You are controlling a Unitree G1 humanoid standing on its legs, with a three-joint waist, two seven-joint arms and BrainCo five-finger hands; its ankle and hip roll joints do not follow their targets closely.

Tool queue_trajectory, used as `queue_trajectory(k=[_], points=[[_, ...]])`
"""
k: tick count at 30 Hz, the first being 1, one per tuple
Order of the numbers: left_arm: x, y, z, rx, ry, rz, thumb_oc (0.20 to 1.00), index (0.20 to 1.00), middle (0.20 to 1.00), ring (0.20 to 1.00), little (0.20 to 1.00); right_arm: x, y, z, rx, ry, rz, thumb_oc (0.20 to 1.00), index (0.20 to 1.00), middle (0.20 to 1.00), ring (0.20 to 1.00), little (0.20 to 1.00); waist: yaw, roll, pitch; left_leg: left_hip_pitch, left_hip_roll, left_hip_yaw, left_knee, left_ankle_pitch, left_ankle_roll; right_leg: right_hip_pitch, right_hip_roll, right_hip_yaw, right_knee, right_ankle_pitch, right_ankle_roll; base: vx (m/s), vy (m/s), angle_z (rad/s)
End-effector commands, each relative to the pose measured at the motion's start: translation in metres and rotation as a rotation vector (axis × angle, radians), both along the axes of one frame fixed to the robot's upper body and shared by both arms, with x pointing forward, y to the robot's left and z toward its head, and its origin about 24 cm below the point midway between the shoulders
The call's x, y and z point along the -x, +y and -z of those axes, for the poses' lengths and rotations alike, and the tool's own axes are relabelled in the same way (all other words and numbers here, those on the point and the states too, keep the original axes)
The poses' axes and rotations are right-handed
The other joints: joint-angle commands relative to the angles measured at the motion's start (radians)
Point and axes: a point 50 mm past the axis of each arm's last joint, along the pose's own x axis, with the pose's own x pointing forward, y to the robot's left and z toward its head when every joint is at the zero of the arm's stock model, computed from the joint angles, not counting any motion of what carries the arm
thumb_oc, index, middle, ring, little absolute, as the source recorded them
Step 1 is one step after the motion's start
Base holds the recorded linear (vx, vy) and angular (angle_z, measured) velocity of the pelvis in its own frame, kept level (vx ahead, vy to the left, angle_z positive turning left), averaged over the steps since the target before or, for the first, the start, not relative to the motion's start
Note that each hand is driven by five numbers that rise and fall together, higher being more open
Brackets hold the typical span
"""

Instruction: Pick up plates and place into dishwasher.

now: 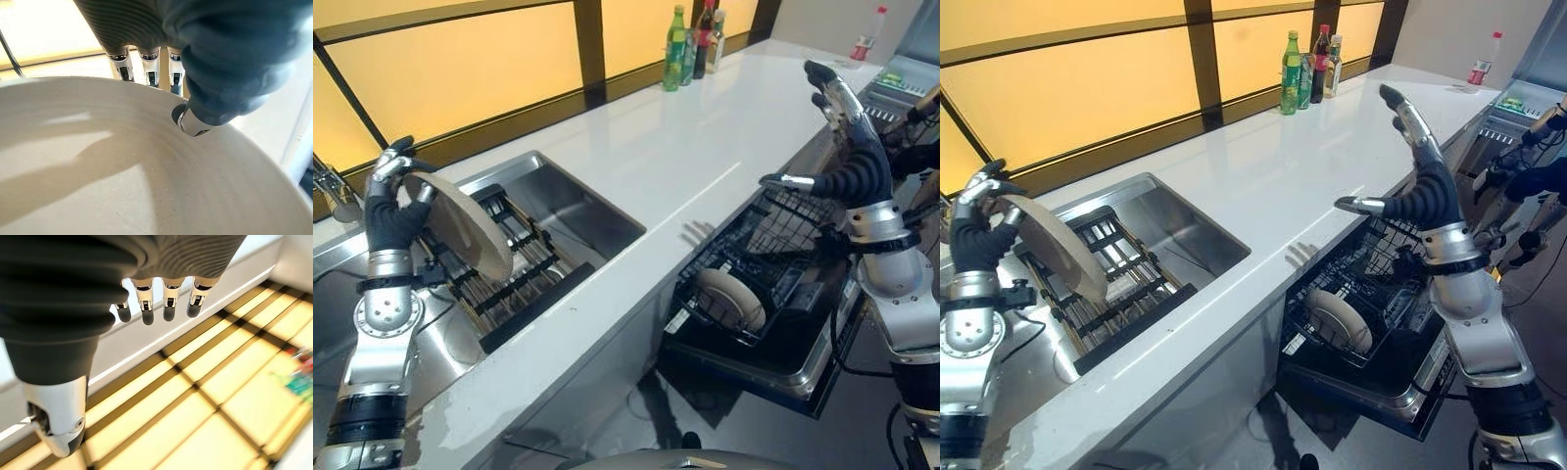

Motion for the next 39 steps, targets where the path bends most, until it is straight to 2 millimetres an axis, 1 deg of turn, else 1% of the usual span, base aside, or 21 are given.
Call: queue_trajectory(k=[1,2,4,6,9,10,11,13,17,19,22,26,29,39], points=[[-0.008,-0.026,-0.039,-0.019,-0.199,0.11,0.2,0.2,0.2,0.2,0.2,0.003,0.023,-0.024,-0.091,-0.08,-0.147,1.0,1.0,1.0,1.0,1.0,0.01,-0.012,-0.059,-0.089,-0.016,-0.01,0.017,0.057,0.021,0.026,0.007,0.004,0.093,-0.113,0.005,0.0,0.0,0.0],[-0.011,-0.032,-0.039,-0.014,-0.199,0.129,0.2,0.2,0.2,0.2,0.2,0.001,0.031,-0.023,-0.102,-0.055,-0.178,1.0,1.0,1.0,1.0,1.0,0.012,-0.012,-0.062,-0.09,-0.017,-0.011,0.017,0.059,0.021,0.026,0.007,0.004,0.092,-0.112,0.005,0.0,0.0,0.0],[-0.014,-0.04,-0.039,-0.021,-0.198,0.151,0.2,0.2,0.2,0.2,0.2,-0.002,0.04,-0.021,-0.112,-0.02,-0.212,1.0,1.0,1.0,1.0,1.0,0.014,-0.011,-0.065,-0.091,-0.018,-0.013,0.015,0.061,0.022,0.027,0.007,0.003,0.091,-0.112,0.004,0.0,0.0,0.0],[-0.017,-0.047,-0.04,-0.016,-0.201,0.163,0.2,0.2,0.2,0.2,0.2,-0.006,0.053,-0.016,-0.179,0.052,-0.286,1.0,1.0,1.0,1.0,1.0,0.016,-0.011,-0.068,-0.09,-0.017,-0.013,0.013,0.062,0.021,0.027,0.006,0.002,0.09,-0.111,0.004,-0.01,-0.002,0.02],[-0.022,-0.054,-0.039,0.039,-0.219,0.168,0.2,0.2,0.2,0.2,0.2,-0.008,0.074,-0.007,-0.213,0.136,-0.379,1.0,1.0,1.0,1.0,1.0,0.016,-0.007,-0.072,-0.089,-0.02,-0.015,0.011,0.064,0.022,0.028,0.005,0.004,0.089,-0.11,0.004,-0.01,0.003,0.03],[-0.024,-0.058,-0.039,0.065,-0.225,0.172,0.2,0.2,0.2,0.2,0.2,-0.009,0.085,-0.003,-0.223,0.175,-0.41,1.0,1.0,1.0,1.0,1.0,0.016,-0.005,-0.072,-0.086,-0.02,-0.015,0.009,0.065,0.022,0.03,0.005,0.003,0.087,-0.11,0.003,0.0,0.0,0.0],[-0.026,-0.06,-0.039,0.075,-0.228,0.174,0.2,0.2,0.2,0.2,0.2,-0.009,0.09,-0.001,-0.224,0.191,-0.422,1.0,1.0,1.0,1.0,1.0,0.016,-0.005,-0.072,-0.085,-0.021,-0.016,0.008,0.065,0.023,0.031,0.005,0.003,0.087,-0.11,0.003,0.0,0.0,0.0],[-0.028,-0.07,-0.038,0.095,-0.24,0.183,0.2,0.2,0.2,0.2,0.2,-0.01,0.105,0.007,-0.229,0.258,-0.466,1.0,1.0,1.0,1.0,1.0,0.015,-0.003,-0.074,-0.083,-0.021,-0.018,0.005,0.067,0.024,0.033,0.005,0.003,0.086,-0.11,0.002,0.0,0.0,0.0],[-0.033,-0.087,-0.039,0.105,-0.245,0.213,0.2,0.2,0.2,0.2,0.2,-0.011,0.126,0.022,-0.268,0.411,-0.536,1.0,1.0,1.0,1.0,1.0,0.013,-0.002,-0.077,-0.074,-0.019,-0.017,-0.008,0.068,0.022,0.04,0.004,-0.001,0.084,-0.116,0.003,-0.01,0.002,0.01],[-0.035,-0.093,-0.039,0.084,-0.251,0.218,0.2,0.2,0.2,0.2,0.2,-0.012,0.132,0.03,-0.292,0.474,-0.555,1.0,1.0,1.0,1.0,1.0,0.01,-0.001,-0.079,-0.072,-0.019,-0.017,-0.014,0.071,0.021,0.041,0.004,-0.002,0.083,-0.117,0.004,-0.02,0.005,0.01],[-0.038,-0.098,-0.042,0.078,-0.263,0.214,0.2,0.2,0.2,0.2,0.2,-0.01,0.143,0.041,-0.312,0.566,-0.587,1.0,1.0,1.0,1.0,1.0,0.005,0.002,-0.082,-0.071,-0.018,-0.014,-0.021,0.076,0.02,0.042,0.004,-0.002,0.081,-0.116,0.004,0.0,0.0,0.0],[-0.041,-0.098,-0.044,0.087,-0.273,0.18,0.2,0.2,0.2,0.2,0.2,-0.009,0.153,0.054,-0.38,0.672,-0.614,1.0,1.0,1.0,1.0,1.0,-0.001,0.007,-0.083,-0.071,-0.016,-0.009,-0.024,0.08,0.017,0.044,0.003,-0.001,0.077,-0.114,0.005,-0.02,0.014,0.0],[-0.044,-0.1,-0.045,0.071,-0.29,0.143,0.2,0.2,0.2,0.2,0.2,-0.008,0.159,0.06,-0.426,0.721,-0.63,1.0,1.0,1.0,1.0,1.0,-0.005,0.009,-0.085,-0.071,-0.015,-0.006,-0.025,0.083,0.015,0.045,0.004,-0.003,0.078,-0.114,0.005,0.0,0.0,0.0],[-0.059,-0.105,-0.046,0.058,-0.318,0.051,0.2,0.2,0.2,0.2,0.2,-0.007,0.182,0.088,-0.5,0.936,-0.695,1.0,1.0,1.0,1.0,1.0,-0.009,0.012,-0.093,-0.072,-0.012,-0.013,-0.03,0.091,0.015,0.047,0.01,-0.011,0.094,-0.13,-0.006,0.0,0.0,0.0]])
